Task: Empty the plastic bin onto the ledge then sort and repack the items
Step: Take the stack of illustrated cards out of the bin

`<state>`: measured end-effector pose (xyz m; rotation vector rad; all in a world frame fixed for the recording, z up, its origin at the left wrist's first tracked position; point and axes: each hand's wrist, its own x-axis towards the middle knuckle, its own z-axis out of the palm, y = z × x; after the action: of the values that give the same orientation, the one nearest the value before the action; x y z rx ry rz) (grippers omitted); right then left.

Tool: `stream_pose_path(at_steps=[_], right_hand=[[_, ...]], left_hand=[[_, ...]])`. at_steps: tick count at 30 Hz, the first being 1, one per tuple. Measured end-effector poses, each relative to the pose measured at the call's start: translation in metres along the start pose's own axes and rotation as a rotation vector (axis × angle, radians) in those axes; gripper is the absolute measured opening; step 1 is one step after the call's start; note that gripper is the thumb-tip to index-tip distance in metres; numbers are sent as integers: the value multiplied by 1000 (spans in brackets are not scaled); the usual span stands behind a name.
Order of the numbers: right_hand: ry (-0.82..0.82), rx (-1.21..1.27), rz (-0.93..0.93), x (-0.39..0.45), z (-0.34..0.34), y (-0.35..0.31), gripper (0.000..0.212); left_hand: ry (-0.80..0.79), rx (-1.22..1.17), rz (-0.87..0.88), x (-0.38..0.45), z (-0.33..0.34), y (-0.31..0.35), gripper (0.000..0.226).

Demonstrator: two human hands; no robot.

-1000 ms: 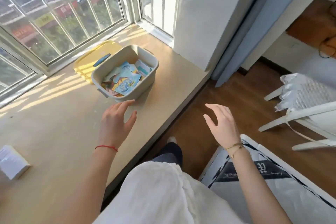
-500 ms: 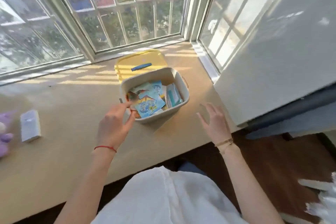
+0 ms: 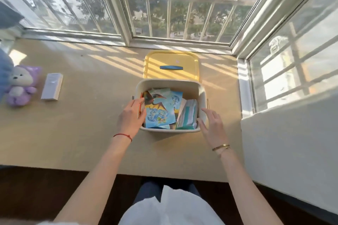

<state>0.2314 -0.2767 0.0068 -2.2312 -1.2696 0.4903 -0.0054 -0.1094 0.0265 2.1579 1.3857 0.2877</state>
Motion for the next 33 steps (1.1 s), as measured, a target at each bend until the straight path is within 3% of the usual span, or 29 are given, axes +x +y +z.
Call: stream_pose_path(at_steps=[4,10,17,28,33], right_hand=[[-55,27,3,38,25,19,41],[-104,35,-13,81,65,42,42],[-110,60,12,90,94,62,42],[-185,89,244,93,117,67,50],[-246,109,286,101,128,67,50]], left_hand=[[-49,-21,-92,30,40,-11,39],[-285,39,-293,61,101,-49,64],[-456,222,-264,64,127,-62,66],[-391,-380,-381,62,126,-58,66],[-347,-369,-281,60,114,-58,53]])
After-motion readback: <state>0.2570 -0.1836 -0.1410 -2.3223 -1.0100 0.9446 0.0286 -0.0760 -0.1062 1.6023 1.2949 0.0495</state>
